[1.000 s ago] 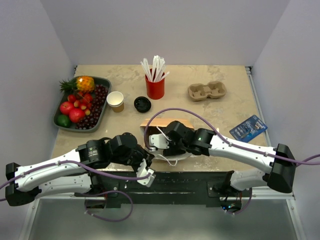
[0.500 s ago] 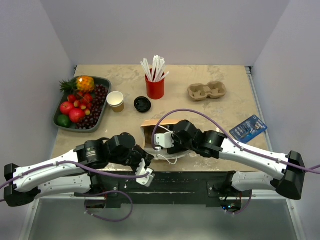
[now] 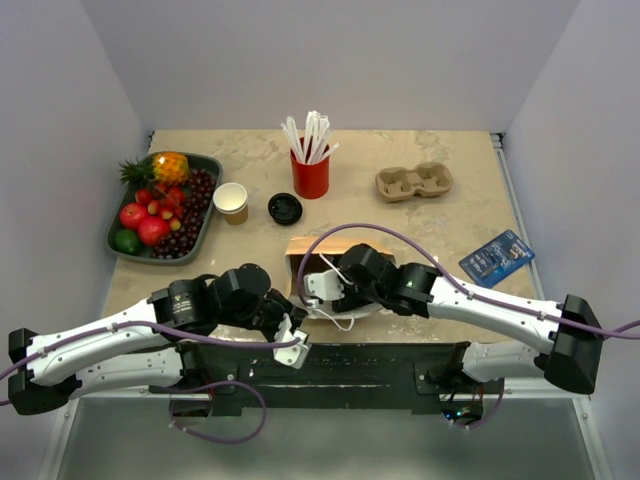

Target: Pack the takeout coffee

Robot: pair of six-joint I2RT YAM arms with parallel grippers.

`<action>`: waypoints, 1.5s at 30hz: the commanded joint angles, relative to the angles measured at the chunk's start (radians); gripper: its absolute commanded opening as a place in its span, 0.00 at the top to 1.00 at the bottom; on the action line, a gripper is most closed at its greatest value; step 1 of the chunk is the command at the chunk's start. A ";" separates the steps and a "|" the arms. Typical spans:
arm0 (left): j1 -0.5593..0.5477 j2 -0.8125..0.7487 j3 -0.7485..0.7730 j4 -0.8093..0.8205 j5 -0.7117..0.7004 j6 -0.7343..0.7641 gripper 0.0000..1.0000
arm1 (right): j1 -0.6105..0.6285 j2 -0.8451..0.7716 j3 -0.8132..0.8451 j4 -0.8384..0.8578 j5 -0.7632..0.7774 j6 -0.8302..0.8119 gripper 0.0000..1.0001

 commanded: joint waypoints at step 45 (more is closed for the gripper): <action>0.048 -0.001 0.048 0.026 0.029 -0.045 1.00 | -0.011 -0.052 0.011 0.029 -0.067 -0.009 0.42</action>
